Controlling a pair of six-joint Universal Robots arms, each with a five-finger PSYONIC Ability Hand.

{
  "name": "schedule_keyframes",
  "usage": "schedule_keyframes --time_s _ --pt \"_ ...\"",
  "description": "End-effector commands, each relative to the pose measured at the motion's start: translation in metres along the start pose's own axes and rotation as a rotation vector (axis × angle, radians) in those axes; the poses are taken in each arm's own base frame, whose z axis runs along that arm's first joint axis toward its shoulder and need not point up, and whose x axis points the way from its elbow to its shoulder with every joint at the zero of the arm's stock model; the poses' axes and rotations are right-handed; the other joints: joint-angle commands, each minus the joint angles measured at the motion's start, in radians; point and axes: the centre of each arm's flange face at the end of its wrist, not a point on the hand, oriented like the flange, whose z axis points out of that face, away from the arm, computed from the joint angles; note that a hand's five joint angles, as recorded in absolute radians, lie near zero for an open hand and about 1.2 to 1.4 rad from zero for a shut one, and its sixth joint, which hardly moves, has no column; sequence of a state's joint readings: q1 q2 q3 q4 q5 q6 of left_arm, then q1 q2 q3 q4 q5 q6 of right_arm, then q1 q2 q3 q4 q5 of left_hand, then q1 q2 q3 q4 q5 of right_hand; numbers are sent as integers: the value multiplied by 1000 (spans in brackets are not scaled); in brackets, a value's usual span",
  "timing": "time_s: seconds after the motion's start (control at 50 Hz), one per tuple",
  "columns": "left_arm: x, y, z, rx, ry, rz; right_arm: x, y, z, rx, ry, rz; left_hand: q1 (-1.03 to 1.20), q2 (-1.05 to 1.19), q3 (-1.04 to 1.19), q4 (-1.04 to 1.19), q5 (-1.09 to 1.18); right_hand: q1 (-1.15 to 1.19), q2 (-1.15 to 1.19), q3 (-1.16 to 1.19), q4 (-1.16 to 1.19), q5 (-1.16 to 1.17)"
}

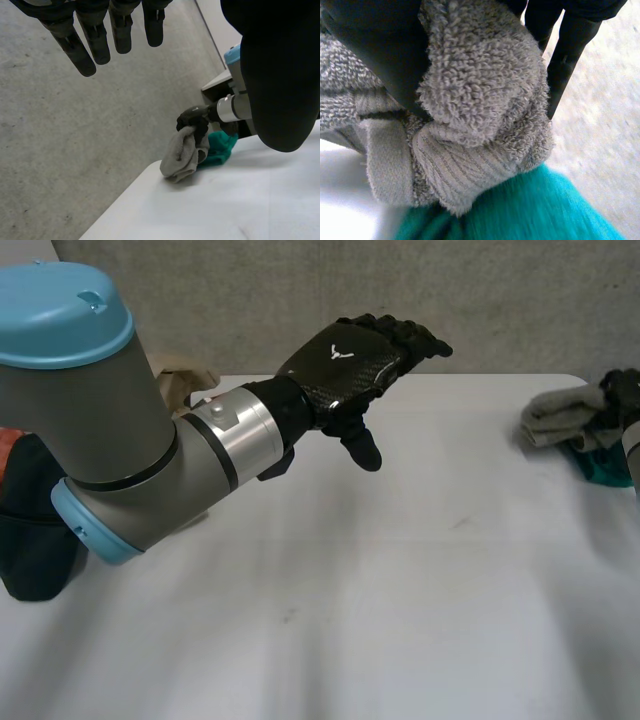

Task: Fold the laundry.

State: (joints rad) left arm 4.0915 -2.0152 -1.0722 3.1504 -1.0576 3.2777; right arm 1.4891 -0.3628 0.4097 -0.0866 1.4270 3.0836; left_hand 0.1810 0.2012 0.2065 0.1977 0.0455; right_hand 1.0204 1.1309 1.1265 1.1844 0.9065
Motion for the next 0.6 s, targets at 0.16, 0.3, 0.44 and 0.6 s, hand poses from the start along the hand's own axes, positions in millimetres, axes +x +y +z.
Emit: schedule_keyframes --time_s 0.16,0.3,0.44,0.6 --pt "-9 -5 3 19 -68 -10 17 -85 20 359 -21 41 -7 -27 -32 -23 -45 376 265 270 212 315" --pt "-8 -9 2 25 -67 -19 51 -90 31 437 -27 37 -7 -27 -32 -23 -45 376 265 270 212 315" --pt "-5 2 3 -1 -58 -40 95 -27 35 341 -81 71 -7 -27 -32 -23 -45 376 265 270 212 315" --pt "-4 16 3 -31 -51 -56 140 59 21 160 -82 119 -7 -27 -32 -23 -45 376 265 270 212 315"
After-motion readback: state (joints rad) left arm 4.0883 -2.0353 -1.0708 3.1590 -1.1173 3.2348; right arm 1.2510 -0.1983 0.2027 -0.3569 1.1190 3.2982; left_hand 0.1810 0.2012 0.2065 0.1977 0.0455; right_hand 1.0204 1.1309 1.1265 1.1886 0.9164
